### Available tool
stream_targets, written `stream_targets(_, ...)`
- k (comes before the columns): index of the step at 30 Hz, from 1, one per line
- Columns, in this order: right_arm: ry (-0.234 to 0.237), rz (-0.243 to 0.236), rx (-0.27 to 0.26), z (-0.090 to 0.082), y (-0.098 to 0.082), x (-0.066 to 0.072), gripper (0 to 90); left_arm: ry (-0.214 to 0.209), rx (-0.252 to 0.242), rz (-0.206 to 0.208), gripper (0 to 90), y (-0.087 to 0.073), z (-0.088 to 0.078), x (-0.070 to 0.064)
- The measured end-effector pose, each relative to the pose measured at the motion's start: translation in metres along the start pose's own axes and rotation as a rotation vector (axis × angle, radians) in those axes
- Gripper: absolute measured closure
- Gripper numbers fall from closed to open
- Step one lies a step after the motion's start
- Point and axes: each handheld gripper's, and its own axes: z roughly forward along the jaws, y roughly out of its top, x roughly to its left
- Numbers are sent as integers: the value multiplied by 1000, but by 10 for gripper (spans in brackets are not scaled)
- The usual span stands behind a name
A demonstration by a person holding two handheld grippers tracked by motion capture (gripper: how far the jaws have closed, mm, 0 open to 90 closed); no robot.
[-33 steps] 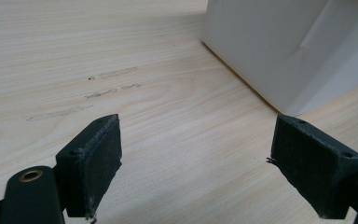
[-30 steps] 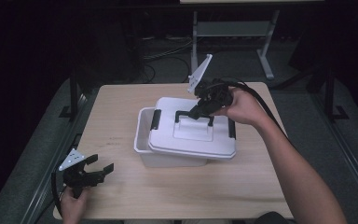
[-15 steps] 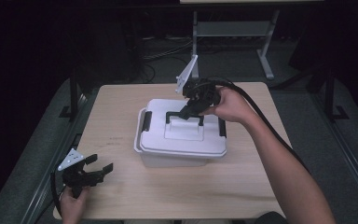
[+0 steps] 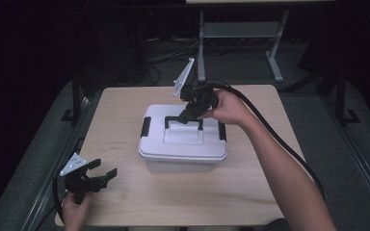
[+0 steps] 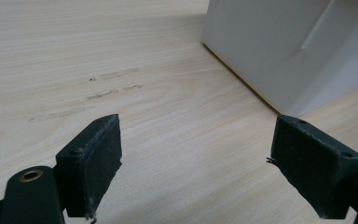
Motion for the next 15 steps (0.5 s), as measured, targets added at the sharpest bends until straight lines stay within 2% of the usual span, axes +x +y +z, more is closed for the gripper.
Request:
stream_targets(4,3,-3,0,3,6,-2,845,-1,-1,1,155,0,-1,0)
stream_targets(9,1,-6,27,11,13,-10,846,-3,-3,-4,155,0,-1,1)
stream_targets(15,4,4,42,17,13,-16,845,-3,-4,-6,155,0,-1,1)
